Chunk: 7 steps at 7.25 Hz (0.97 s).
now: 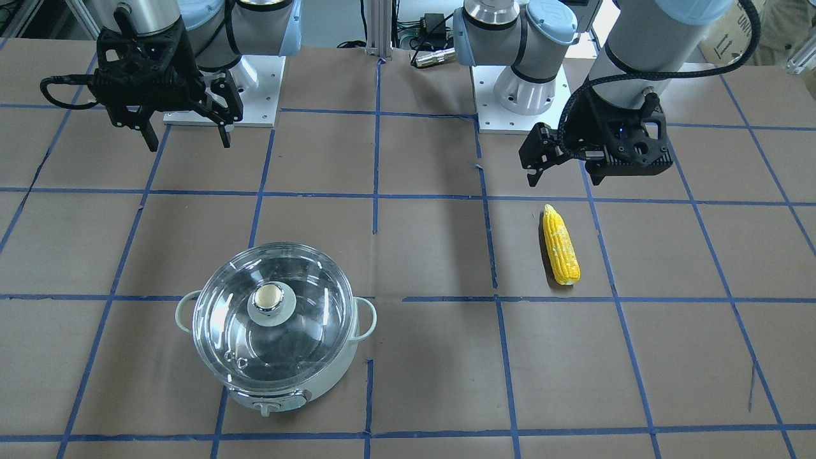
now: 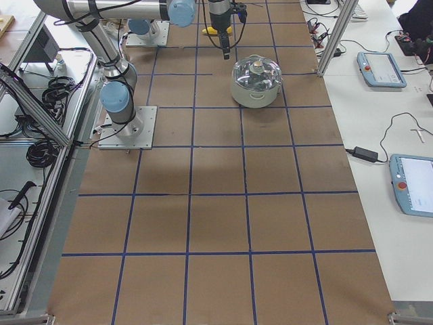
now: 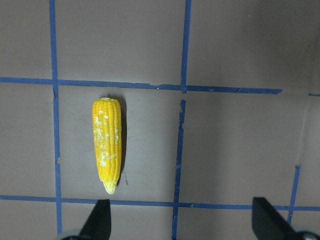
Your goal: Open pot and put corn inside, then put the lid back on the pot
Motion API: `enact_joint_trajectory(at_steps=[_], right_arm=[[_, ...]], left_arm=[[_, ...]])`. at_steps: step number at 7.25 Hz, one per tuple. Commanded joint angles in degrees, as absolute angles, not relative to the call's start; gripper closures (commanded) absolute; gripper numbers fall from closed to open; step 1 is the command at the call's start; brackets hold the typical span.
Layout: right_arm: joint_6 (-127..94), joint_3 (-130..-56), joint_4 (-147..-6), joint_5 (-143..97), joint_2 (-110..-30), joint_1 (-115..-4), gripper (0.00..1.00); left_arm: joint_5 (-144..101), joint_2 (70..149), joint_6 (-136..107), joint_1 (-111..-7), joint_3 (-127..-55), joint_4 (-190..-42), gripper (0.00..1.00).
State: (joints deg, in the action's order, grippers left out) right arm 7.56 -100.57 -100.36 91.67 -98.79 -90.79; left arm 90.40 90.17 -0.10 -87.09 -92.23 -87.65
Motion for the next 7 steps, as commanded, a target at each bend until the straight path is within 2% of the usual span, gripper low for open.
enact_joint_trajectory(at_steps=[1,2,3,4,6,7], right_arm=[[7.6,-100.6,-100.4,91.7,-98.8,-90.8,0.0],[7.6,-100.6,-100.4,91.7,-98.8,-90.8,0.0],[7.6,-100.6,-100.5,91.7,-98.8,-90.8,0.0],[7.6,-100.6,-100.4,91.7,-98.8,-90.9,0.0],[7.6,-100.7,-100.4,91.7,-98.8,-90.9,0.0],[7.6,-100.8,-100.4,91.7,-98.8,-90.9,0.0]], left_arm=[[96.2,91.9,2.0,-86.0,-87.3,-89.1,0.0],[95.8,100.2,8.1,-85.3,-78.7,-89.6,0.0],[93.5,108.6,0.8,-87.4,-69.9,-93.1,0.0],[90.6,111.4,-3.0,-89.9,-66.4,-93.3,0.0],[90.7,107.5,-3.0,-91.2,-69.2,-94.3,0.0],[90.3,105.4,-1.9,-90.8,-74.5,-93.4,0.0]])
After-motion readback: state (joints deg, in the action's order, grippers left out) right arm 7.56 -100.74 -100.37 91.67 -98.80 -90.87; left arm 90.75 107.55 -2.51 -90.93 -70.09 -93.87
